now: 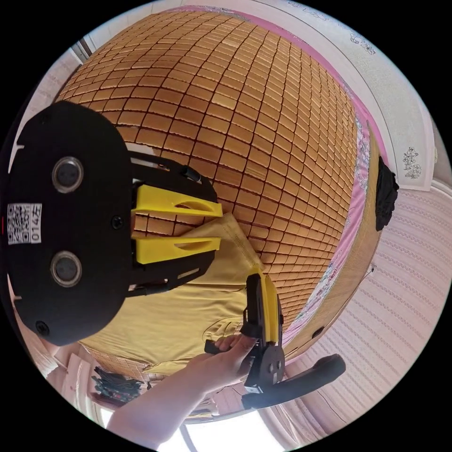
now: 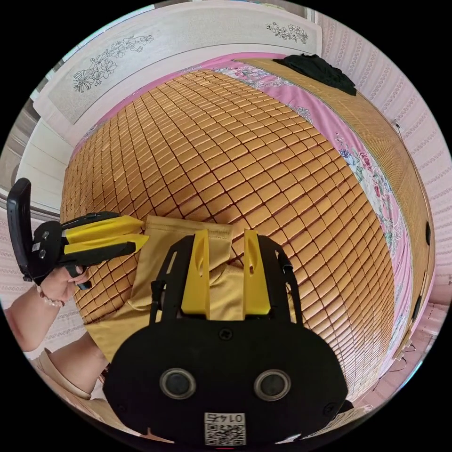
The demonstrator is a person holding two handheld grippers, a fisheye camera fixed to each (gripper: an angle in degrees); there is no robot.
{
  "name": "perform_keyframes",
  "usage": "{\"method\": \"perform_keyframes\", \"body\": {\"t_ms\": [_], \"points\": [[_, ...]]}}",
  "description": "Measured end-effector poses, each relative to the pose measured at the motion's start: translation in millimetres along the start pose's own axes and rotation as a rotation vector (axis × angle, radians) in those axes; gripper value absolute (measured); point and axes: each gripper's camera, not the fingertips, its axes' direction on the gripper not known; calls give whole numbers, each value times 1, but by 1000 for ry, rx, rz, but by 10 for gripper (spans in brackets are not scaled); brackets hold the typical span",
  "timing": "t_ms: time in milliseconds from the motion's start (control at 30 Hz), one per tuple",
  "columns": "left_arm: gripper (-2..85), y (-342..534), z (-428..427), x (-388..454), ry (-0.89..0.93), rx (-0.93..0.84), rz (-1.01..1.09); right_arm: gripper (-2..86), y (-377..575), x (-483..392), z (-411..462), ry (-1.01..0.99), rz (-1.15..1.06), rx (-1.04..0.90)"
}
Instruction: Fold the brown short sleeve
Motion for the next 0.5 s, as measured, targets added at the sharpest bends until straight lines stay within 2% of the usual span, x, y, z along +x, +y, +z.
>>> {"method": "perform_keyframes", "body": {"t_ms": [133, 500], "points": [[-4, 7, -7, -21, 13, 17, 27, 16, -23, -2, -10, -41, -52, -3], [-10, 98, -97, -101, -54, 176, -193, -1, -98, -99, -41, -162, -419, 94]]}}
